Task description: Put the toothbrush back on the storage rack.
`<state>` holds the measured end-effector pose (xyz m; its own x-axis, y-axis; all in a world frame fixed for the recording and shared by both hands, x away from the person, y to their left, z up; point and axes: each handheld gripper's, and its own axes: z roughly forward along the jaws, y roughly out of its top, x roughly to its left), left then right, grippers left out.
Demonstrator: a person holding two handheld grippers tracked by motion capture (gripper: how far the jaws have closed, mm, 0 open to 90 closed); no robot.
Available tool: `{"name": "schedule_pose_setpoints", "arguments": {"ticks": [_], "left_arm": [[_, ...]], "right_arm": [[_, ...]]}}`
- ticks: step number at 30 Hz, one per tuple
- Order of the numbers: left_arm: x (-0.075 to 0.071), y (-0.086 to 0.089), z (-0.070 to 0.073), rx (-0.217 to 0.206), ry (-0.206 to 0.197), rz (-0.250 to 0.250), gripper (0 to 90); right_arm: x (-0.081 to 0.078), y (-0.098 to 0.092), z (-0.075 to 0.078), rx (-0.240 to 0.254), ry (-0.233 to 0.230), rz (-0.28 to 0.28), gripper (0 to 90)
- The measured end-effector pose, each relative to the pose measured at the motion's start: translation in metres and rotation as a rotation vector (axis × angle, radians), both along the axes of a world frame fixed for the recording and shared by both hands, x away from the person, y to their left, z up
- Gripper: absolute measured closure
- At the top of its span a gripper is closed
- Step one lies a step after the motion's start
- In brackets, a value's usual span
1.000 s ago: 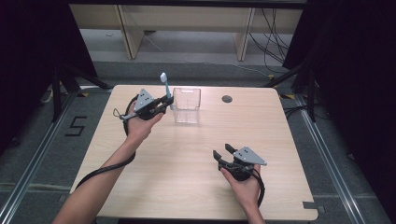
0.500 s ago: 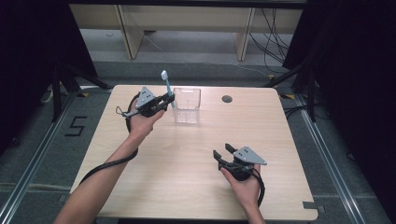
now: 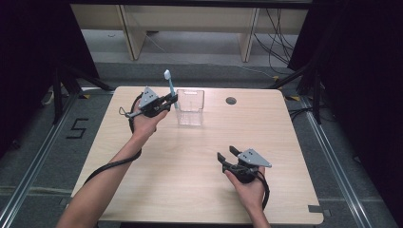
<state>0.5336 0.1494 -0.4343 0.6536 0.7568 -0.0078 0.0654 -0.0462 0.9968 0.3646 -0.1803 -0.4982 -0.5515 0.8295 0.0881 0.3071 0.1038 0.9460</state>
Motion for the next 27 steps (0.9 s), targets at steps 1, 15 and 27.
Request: {"name": "schedule_pose_setpoints", "arguments": {"ticks": [1, 15, 27], "left_arm": [[0.0, 0.0, 0.0, 0.001, -0.002, 0.001, 78.1], [0.008, -0.007, 0.011, 0.005, -0.013, 0.007, 78.1], [0.018, -0.008, 0.007, 0.015, 0.001, 0.021, 78.1]], "right_arm": [[0.001, 0.0, -0.001, 0.007, -0.003, 0.005, 42.7], [-0.002, 0.0, 0.001, 0.005, 0.021, -0.014, 42.7], [0.0, -0.001, 0.001, -0.002, -0.005, -0.005, 42.6]]}}
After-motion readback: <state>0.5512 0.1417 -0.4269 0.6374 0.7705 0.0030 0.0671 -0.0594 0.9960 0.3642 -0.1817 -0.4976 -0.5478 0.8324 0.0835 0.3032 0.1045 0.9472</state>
